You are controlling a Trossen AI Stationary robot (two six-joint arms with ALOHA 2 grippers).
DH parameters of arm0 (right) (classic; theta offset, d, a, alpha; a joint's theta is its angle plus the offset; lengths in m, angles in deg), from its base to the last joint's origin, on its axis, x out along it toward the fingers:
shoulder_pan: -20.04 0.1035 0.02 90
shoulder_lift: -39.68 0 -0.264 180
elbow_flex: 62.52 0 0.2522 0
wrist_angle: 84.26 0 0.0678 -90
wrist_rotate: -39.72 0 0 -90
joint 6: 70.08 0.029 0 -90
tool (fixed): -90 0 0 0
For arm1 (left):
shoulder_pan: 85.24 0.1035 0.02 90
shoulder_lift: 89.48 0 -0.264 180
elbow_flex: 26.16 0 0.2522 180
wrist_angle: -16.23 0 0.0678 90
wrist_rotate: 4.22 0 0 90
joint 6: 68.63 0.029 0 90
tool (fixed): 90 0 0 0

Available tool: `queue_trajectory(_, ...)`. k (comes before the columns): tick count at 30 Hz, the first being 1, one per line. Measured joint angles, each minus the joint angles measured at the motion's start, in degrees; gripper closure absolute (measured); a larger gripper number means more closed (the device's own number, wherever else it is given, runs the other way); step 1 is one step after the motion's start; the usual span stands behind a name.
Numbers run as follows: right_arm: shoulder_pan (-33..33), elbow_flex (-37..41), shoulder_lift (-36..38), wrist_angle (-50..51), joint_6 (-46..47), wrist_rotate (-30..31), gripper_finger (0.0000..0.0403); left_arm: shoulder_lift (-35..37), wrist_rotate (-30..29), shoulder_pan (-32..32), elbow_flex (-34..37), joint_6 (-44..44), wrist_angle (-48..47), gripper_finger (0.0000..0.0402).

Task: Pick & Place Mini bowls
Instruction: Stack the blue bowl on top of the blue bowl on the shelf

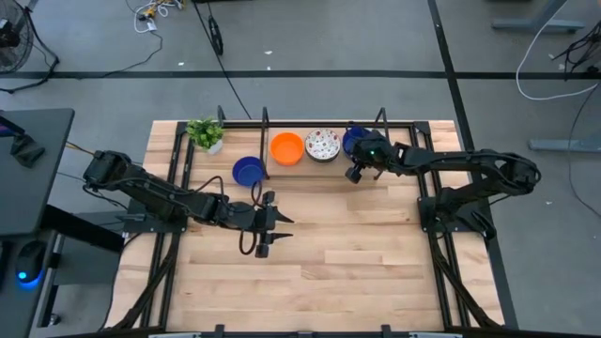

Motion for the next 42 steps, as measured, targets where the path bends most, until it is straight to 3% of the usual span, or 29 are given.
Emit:
queue_trajectory(9,0.00,0.00,0.00,-0.04,1.45,0.08,0.0368,0.00,0.00,0.00,0.00,0.00,-0.02,0.0225)
queue_trajectory(17,0.02,-0.02,0.76,0.02,1.49,0.13,0.0290,0.00,0.02,0.00,0.00,0.00,-0.02,0.0225)
queue_trajectory(25,3.12,-4.19,7.87,5.90,2.36,0.11,0.0228,0.00,0.03,0.00,0.00,0.00,-0.07,0.0225)
queue_trajectory(33,19.97,-5.05,14.65,5.36,5.52,-0.03,0.0242,0.00,0.02,0.00,0.02,0.01,-0.20,0.0225)
queue_trajectory(42,47.72,-0.29,10.56,-3.72,8.32,-0.19,0.0280,0.00,0.02,-0.22,0.02,-0.04,-2.39,0.0225)
